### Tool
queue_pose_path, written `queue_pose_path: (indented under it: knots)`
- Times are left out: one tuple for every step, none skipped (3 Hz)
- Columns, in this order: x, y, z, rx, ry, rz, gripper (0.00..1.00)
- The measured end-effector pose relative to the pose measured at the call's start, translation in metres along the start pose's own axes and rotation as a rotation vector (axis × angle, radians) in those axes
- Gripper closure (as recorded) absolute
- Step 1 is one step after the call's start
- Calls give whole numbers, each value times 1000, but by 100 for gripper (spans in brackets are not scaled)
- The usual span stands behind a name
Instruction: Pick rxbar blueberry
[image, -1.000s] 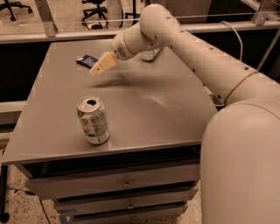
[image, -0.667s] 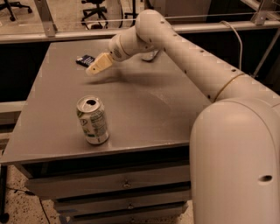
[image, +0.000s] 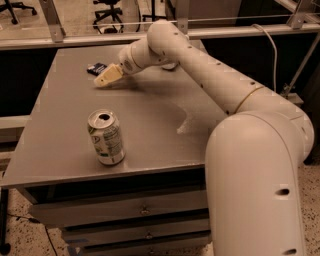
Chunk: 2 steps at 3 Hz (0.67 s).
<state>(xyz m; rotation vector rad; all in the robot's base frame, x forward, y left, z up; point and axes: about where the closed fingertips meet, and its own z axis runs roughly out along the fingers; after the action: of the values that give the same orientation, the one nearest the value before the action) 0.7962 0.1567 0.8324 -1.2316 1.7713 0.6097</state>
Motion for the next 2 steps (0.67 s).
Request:
queue_pose_path:
  knots:
    - [3,-2,6,6,-7,12,41]
    - [2,-3,8,10,-13,15,65]
